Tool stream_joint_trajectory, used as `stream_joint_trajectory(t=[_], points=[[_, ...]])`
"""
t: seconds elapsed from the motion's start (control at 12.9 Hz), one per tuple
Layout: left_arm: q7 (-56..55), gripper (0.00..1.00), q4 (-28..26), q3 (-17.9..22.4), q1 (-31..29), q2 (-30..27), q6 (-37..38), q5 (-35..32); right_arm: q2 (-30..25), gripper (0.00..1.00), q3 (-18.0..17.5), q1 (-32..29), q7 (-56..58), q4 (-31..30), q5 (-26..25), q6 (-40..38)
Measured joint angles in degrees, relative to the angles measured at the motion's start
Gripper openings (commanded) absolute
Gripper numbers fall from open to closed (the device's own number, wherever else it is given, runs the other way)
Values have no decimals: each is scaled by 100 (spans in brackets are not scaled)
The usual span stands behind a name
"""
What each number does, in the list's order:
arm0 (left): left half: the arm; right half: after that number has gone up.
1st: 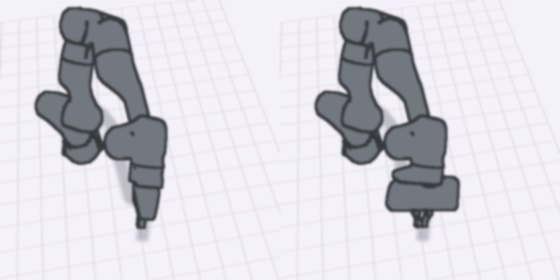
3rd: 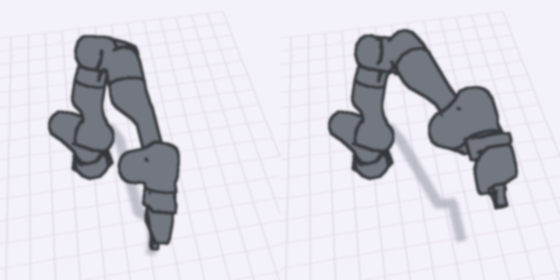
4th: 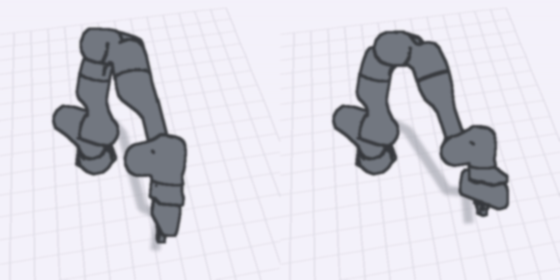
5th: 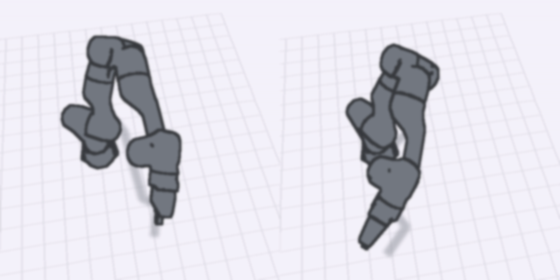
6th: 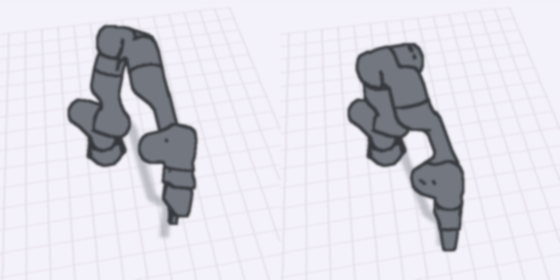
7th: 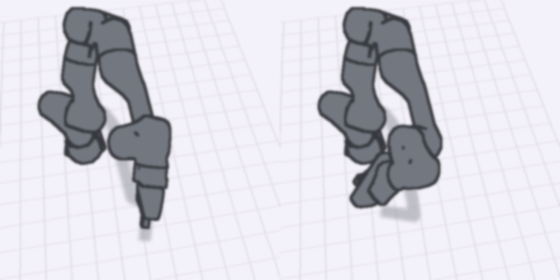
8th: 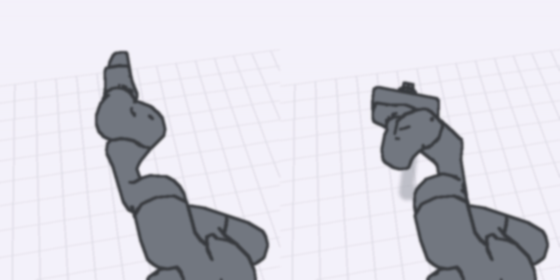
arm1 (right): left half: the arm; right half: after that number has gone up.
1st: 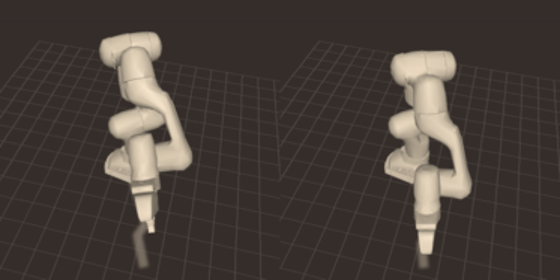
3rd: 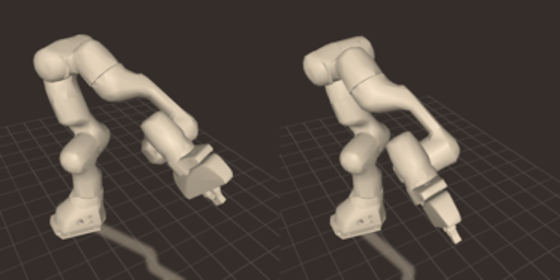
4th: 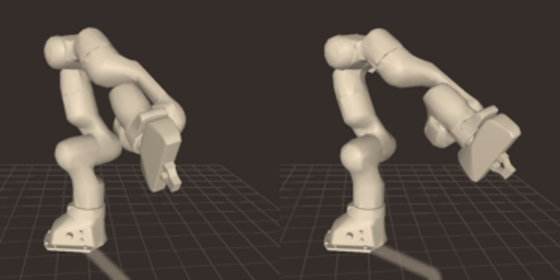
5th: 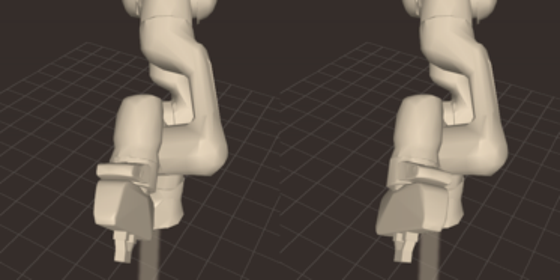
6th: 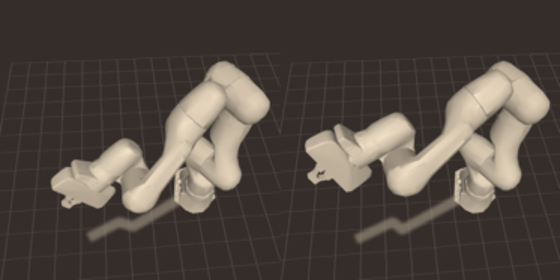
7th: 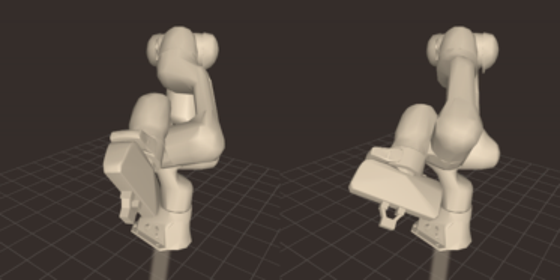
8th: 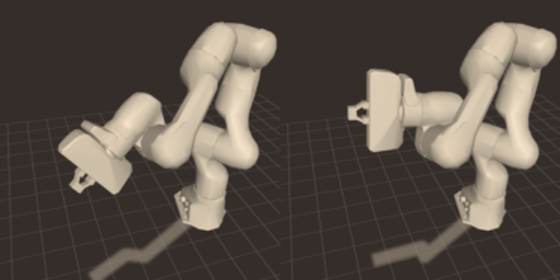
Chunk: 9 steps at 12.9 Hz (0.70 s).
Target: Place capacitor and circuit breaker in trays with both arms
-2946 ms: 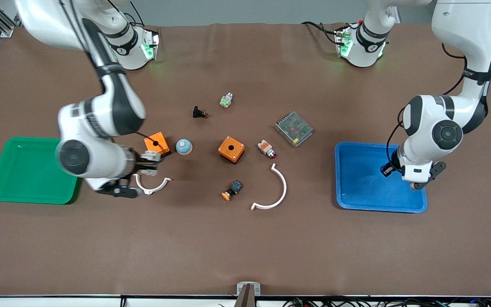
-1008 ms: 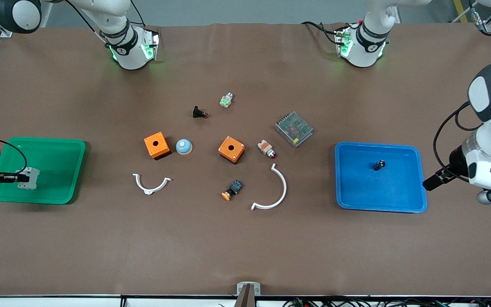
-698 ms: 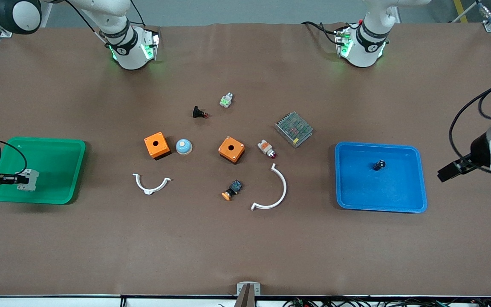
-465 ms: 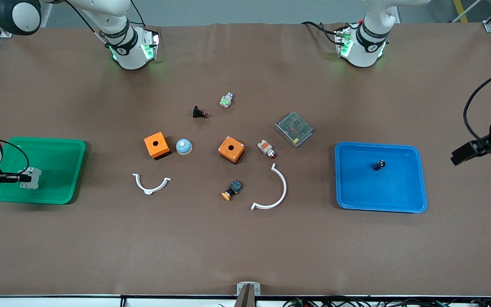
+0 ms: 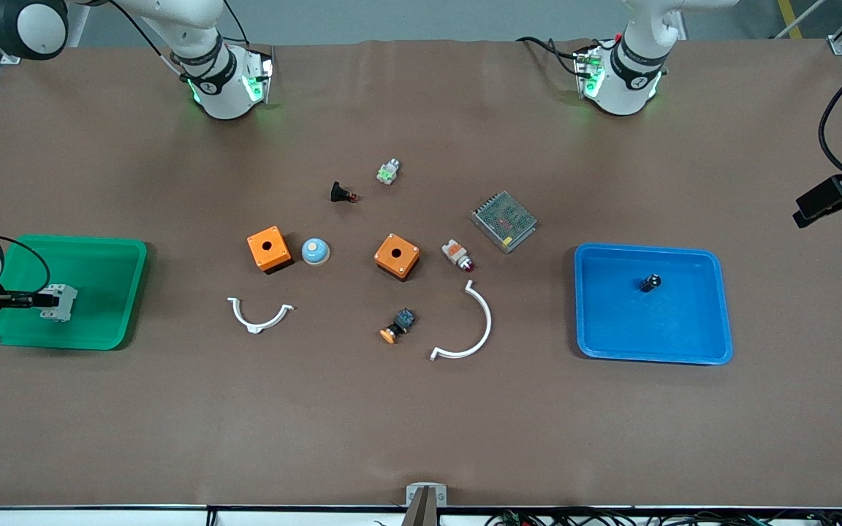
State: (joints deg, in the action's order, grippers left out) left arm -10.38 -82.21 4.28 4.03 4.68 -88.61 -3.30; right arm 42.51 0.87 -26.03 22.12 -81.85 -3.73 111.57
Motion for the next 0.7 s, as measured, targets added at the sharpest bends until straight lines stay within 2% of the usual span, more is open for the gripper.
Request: stream_joint_trajectory(t=[0.23, 0.7], points=[[11, 100, -7, -154, -107, -44, 137, 0, -414, 98, -69, 17, 2, 199, 1, -720], [497, 100, -380, -173, -146, -490, 459, 108, -2424, 98, -180, 737, -630, 270, 4, -2905]])
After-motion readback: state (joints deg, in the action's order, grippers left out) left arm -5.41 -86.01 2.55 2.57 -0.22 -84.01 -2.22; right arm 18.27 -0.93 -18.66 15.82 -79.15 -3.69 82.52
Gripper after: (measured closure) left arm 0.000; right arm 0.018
